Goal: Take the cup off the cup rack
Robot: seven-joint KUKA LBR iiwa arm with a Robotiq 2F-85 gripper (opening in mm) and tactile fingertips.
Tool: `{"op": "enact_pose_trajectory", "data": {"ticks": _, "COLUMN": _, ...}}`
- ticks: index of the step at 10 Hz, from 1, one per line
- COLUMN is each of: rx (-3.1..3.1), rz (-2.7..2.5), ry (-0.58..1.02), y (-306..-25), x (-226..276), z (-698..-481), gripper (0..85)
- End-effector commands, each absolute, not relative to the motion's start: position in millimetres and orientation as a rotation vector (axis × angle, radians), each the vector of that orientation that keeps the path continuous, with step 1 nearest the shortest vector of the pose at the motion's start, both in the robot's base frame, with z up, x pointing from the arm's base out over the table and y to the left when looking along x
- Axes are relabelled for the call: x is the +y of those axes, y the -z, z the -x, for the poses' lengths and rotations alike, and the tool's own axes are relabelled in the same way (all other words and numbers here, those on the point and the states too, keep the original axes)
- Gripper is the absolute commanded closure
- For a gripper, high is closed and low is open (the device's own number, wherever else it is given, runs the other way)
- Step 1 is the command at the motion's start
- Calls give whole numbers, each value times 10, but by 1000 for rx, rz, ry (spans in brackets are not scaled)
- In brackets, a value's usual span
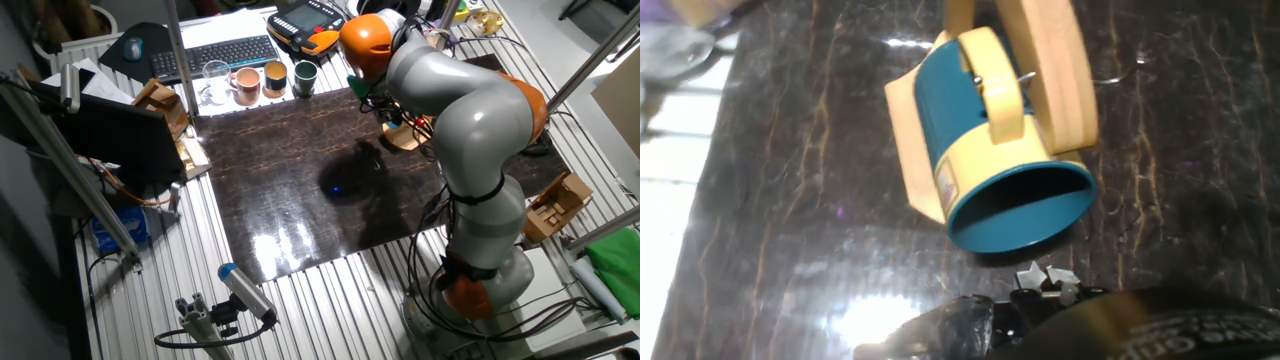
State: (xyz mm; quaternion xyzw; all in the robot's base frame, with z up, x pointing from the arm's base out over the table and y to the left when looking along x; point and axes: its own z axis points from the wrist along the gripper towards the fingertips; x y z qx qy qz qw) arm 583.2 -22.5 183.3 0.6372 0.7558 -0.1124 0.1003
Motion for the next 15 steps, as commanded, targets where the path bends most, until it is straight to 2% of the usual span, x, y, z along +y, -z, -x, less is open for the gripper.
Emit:
{"op": "enact_pose_trajectory", "data": {"ticks": 1, "rx": 2274, "rz": -1825, "ry": 300, "y": -1831, "x": -225, "z": -5831, "gripper": 843}}
{"op": "enact_pose_trajectory", "data": {"ticks": 6, "rx": 2313, "rz": -1739, "ry": 311, "y": -1851, "x": -242, "z": -5837, "gripper": 843}}
{"op": "enact_pose_trajectory", "data": {"ticks": 13, "rx": 2217, "rz": -1726, "ry": 351, "y": -1818, "x": -164, "z": -5977, "gripper": 843}}
{"op": "enact_pose_trajectory", "data": {"ticks": 14, "rx": 2196, "rz": -1733, "ry": 362, "y": -1790, "x": -182, "z": -6013, "gripper": 837}}
{"op": "enact_pose_trajectory", "data": {"ticks": 15, "rx": 2180, "rz": -1735, "ry": 369, "y": -1777, "x": -187, "z": -6032, "gripper": 763}}
